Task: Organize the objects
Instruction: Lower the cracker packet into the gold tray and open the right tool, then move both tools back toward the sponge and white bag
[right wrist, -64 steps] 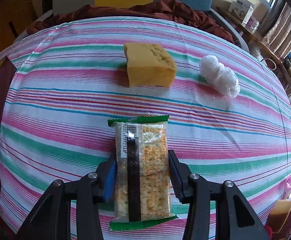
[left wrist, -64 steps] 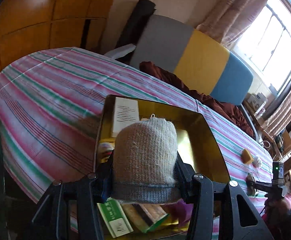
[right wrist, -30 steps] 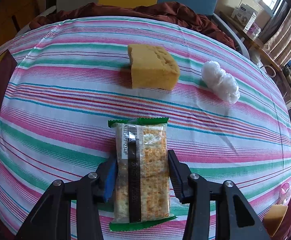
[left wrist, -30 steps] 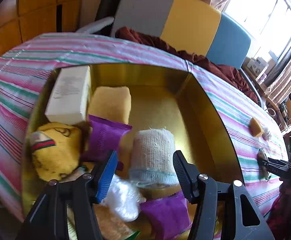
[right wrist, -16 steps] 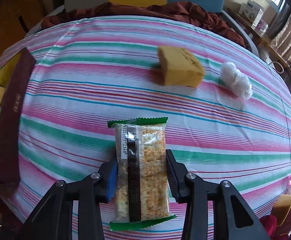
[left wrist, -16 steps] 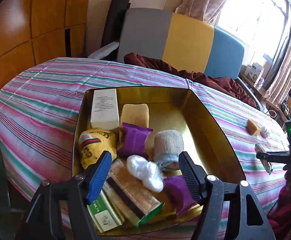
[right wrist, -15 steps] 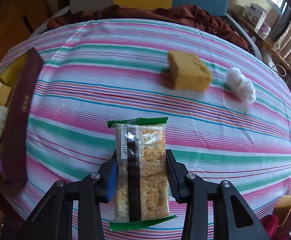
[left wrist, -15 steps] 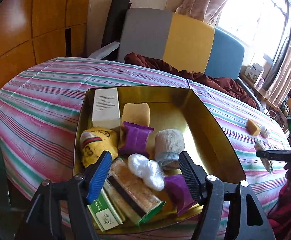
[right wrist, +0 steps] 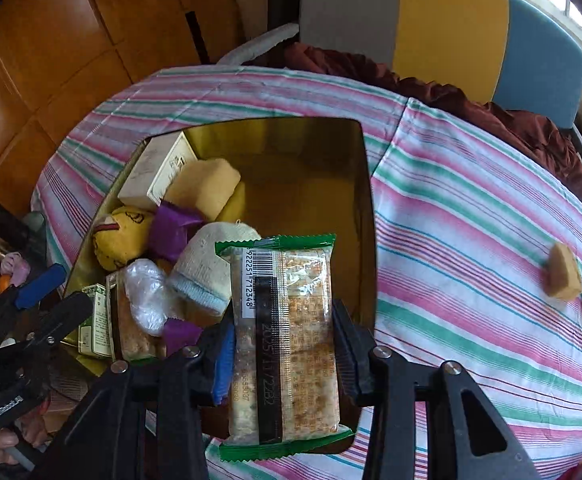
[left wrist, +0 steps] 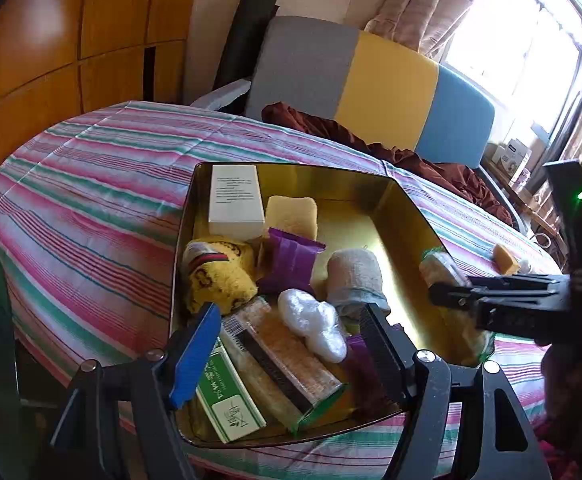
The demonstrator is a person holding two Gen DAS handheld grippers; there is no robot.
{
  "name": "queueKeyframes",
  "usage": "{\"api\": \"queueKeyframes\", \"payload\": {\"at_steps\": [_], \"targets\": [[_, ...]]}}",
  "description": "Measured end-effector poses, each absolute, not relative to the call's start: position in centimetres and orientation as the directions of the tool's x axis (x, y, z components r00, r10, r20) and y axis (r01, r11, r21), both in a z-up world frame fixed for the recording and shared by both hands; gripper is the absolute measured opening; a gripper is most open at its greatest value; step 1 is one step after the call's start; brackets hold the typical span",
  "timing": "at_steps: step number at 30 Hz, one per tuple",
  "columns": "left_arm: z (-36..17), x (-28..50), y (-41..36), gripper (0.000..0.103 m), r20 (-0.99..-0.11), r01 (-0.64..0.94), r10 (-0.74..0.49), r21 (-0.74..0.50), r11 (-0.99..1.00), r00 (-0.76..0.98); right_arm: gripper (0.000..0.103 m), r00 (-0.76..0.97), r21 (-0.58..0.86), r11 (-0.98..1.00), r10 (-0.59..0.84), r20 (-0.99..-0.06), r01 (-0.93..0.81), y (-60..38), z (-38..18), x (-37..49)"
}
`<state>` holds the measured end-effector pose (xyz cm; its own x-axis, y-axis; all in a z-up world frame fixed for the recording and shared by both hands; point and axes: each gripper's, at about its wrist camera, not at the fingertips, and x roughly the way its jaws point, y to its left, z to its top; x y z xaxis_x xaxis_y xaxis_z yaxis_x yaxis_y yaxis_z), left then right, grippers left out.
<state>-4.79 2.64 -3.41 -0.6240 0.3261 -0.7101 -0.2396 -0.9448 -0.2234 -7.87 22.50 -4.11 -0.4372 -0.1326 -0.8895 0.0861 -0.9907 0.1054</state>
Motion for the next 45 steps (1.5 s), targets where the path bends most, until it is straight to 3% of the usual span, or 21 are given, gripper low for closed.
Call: {"api": "queueKeyframes", "payload": {"at_steps": [15, 29, 45], "targets": [[-4.0, -4.9, 1.8, 0.077, -0.717, -0.214, 0.316, -0.233, -0.949, -0.622, 0.045, -0.358, 0.042, -0.997, -0.060, -0.932, 0.057, 22.1, -8.5, -7.8], [-2.3, -4.0, 3.3, 0.080, -0.697, -0.243, 0.291, -0.170, -0.955, -0.655, 0.047, -0.495, 0.133, -0.991, -0.127, -0.860, 0.024, 26.2, -3.6, -5.0], [-1.2, -3.0, 7.8, 0.081, -0.700, -0.352, 0.307, -0.084, -0.932, -0.645, 0.048, -0.502, 0.087, -0.975, 0.029, -0.864, -0.206, 36.7, -3.3, -2.1]]}}
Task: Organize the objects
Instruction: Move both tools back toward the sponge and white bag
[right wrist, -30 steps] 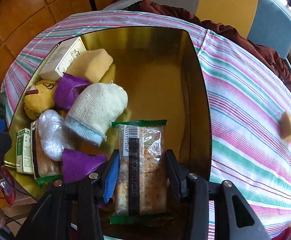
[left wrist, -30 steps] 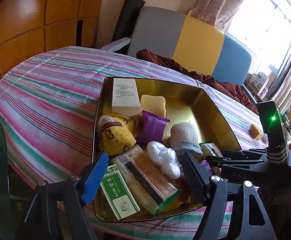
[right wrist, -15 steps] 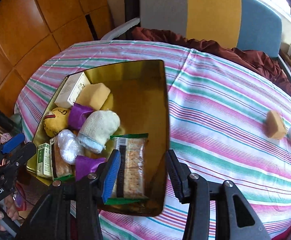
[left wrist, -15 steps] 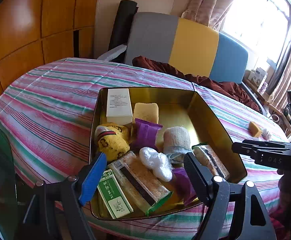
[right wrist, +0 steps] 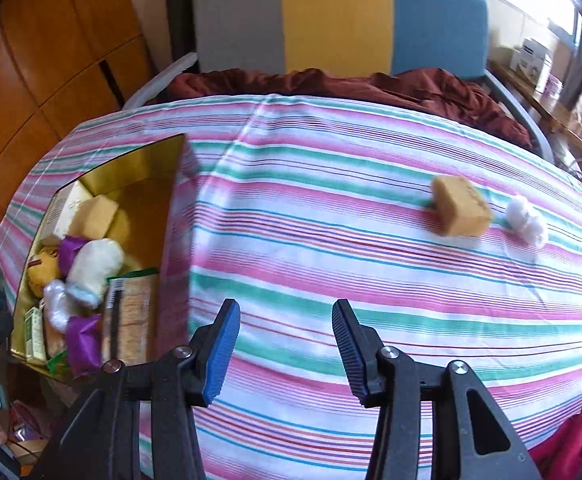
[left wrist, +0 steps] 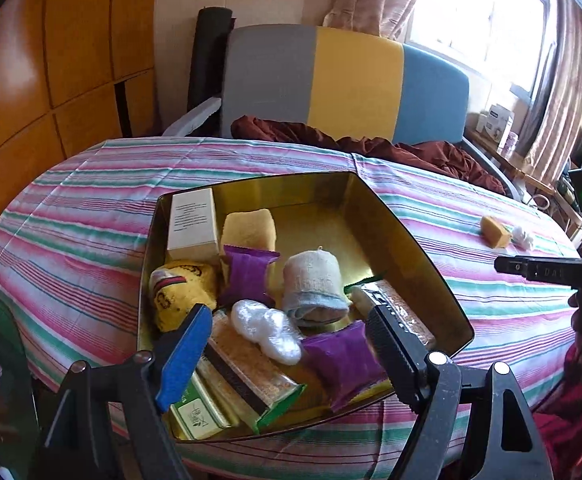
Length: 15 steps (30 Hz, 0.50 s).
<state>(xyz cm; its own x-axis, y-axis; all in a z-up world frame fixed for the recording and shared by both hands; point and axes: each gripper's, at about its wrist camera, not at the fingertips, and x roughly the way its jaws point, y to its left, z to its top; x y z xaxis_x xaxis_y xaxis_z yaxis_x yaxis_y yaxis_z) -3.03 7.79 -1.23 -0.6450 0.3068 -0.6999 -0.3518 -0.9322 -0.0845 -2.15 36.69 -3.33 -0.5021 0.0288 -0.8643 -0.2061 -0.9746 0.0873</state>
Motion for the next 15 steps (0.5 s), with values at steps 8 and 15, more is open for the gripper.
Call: {"api": "queueKeyframes", "payload": {"at_steps": [8, 15], "targets": [[-0.7, -3.0, 10.7, 0.081, -0.704, -0.411, 0.325, -0.051, -0.910, -0.632, 0.048, -0.480, -0.005, -0.948, 0.165, -0.862, -0.318, 43.8, -3.0, -1.8], [-0.4, -3.0, 14.2, 0.081, -0.710, -0.474, 0.345, -0.018, -0.880, -0.614, 0.048, -0.449, -0.013, -0.831, 0.314, -0.837, -0.557, 53.4, -4.3, -0.1]]}}
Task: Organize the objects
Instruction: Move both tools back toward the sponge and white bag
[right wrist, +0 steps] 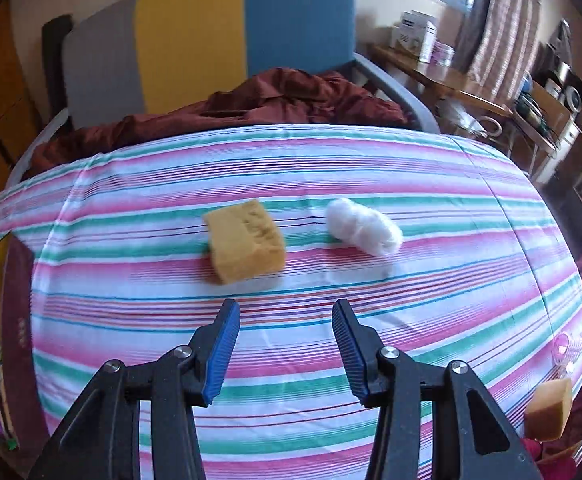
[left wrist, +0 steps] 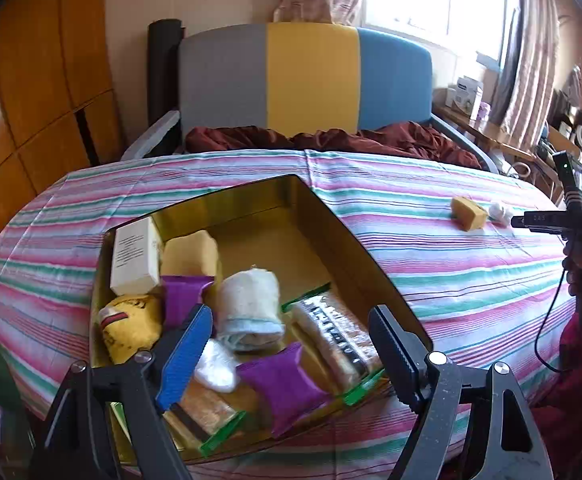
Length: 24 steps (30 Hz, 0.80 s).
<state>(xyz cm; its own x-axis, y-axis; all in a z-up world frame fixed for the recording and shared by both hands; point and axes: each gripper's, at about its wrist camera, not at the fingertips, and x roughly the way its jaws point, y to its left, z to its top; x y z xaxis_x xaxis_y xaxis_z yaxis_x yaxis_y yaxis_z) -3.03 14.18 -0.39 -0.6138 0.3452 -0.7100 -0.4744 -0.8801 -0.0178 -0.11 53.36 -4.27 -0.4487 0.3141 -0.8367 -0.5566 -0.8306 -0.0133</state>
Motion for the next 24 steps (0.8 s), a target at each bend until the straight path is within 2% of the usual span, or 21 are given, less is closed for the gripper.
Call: {"api": "queueKeyframes", "payload": {"at_steps": [2, 4, 6, 12, 19, 24], "targets": [[-0.3, -3.1, 15.4, 0.081, -0.714, -0.495, 0.353, -0.010, -0.869, -0.605, 0.048, -0.418, 0.037, -0.768, 0.307, -0.855, -0.639, 55.9, -5.7, 1.2], [-0.2, -3.2, 16.8, 0.081, -0.718, -0.516, 0.367, -0.012, -0.856, -0.592, 0.048, -0.391, 0.134, -0.687, 0.233, -0.890, -0.714, 58.3, -6.8, 2.4], [-0.2, -3.5, 18.2, 0.081, -0.725, -0.537, 0.387, -0.028, -0.843, -0.570, 0.054, -0.441, 0.231, -0.631, 0.198, -0.875, -0.741, 59.7, -6.5, 3.5], [0.3, -4.3, 23.8, 0.081, -0.748, -0.614, 0.458, -0.085, -0.784, -0.480, 0.065, -0.477, 0.331, -0.540, 0.154, -0.865, -0.774, 61.3, -6.7, 5.3], [-0.6, -6.0, 31.9, 0.081, -0.799, -0.656, 0.499, -0.182, -0.732, -0.335, 0.066, -0.524, 0.399, -0.487, 0.150, -0.838, -0.777, 61.9, -6.0, 6.8], [-1.9, -7.6, 37.6, 0.081, -0.823, -0.654, 0.487, -0.199, -0.730, -0.293, 0.067, -0.568, 0.460, -0.460, 0.126, -0.813, -0.760, 62.5, -5.8, 7.8]]}}
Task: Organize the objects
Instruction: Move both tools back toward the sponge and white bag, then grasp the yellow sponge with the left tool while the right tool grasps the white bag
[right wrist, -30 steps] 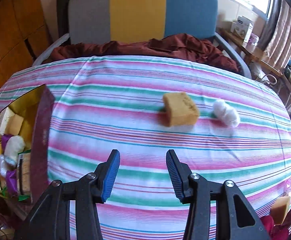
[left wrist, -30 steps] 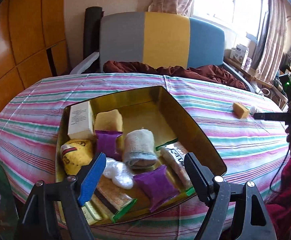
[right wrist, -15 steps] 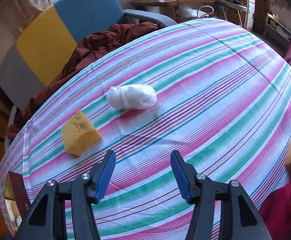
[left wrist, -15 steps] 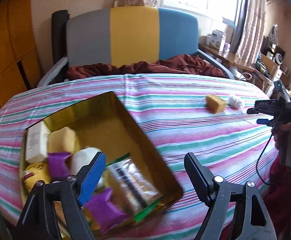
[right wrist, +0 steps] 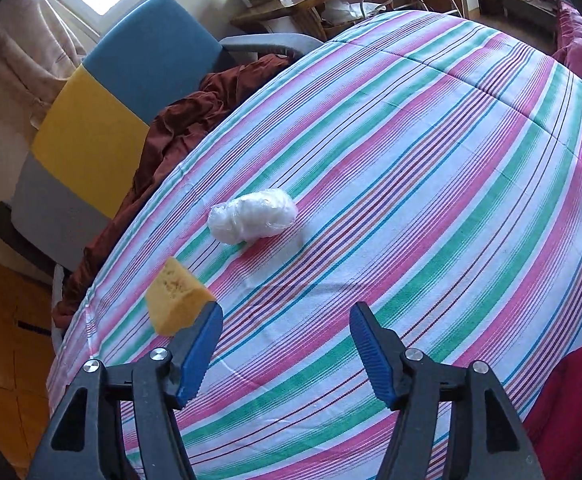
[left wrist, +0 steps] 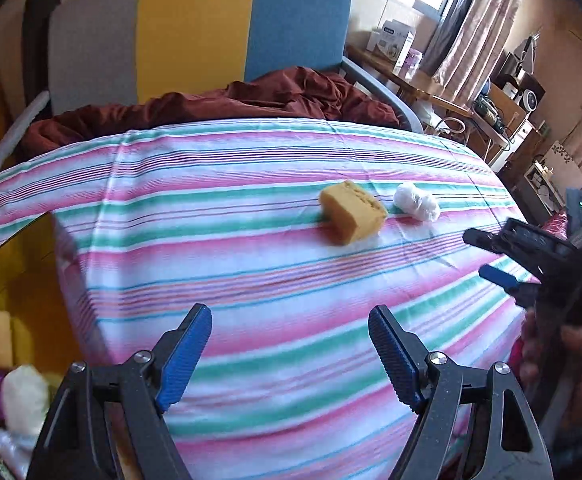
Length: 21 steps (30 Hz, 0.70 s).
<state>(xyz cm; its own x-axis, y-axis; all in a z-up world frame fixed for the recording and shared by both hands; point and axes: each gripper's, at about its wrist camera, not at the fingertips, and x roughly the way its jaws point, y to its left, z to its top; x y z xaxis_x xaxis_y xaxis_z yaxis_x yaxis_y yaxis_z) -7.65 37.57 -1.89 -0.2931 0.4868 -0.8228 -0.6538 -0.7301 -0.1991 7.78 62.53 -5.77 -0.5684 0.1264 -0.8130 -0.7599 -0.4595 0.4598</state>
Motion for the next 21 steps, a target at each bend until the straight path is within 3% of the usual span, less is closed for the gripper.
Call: {"api": "queueKeyframes", "payload": {"at_steps": [9, 18, 19, 20, 21], "targets": [[-4.6, -11.0, 48.0, 0.096, -0.845, -0.664, 0.463, -0.187, -0.724, -0.268, 0.068, -0.617, 0.520, -0.444, 0.100, -0.781, -0.730, 63.0, -5.6, 7.7], [-7.8, -13.6, 54.9, 0.096, -0.877, -0.633, 0.424, -0.199, -0.748, -0.226, 0.071, -0.648, 0.571, -0.407, 0.071, -0.758, -0.713, 63.6, -5.9, 7.8], [-8.7, -14.0, 55.2, 0.091, -0.891, -0.623, 0.401, -0.193, -0.758, -0.212, 0.071, -0.650, 0.575, -0.405, 0.065, -0.757, -0.710, 63.6, -6.0, 7.9], [-9.6, -14.2, 55.3, 0.075, -0.906, -0.613, 0.376, -0.188, -0.768, -0.193, 0.071, -0.653, 0.580, -0.403, 0.060, -0.755, -0.708, 63.6, -6.0, 7.8], [-9.8, -14.1, 55.0, 0.072, -0.905, -0.615, 0.368, -0.168, -0.771, -0.213, 0.071, -0.653, 0.581, -0.401, 0.059, -0.755, -0.708, 63.6, -6.1, 7.9]]}}
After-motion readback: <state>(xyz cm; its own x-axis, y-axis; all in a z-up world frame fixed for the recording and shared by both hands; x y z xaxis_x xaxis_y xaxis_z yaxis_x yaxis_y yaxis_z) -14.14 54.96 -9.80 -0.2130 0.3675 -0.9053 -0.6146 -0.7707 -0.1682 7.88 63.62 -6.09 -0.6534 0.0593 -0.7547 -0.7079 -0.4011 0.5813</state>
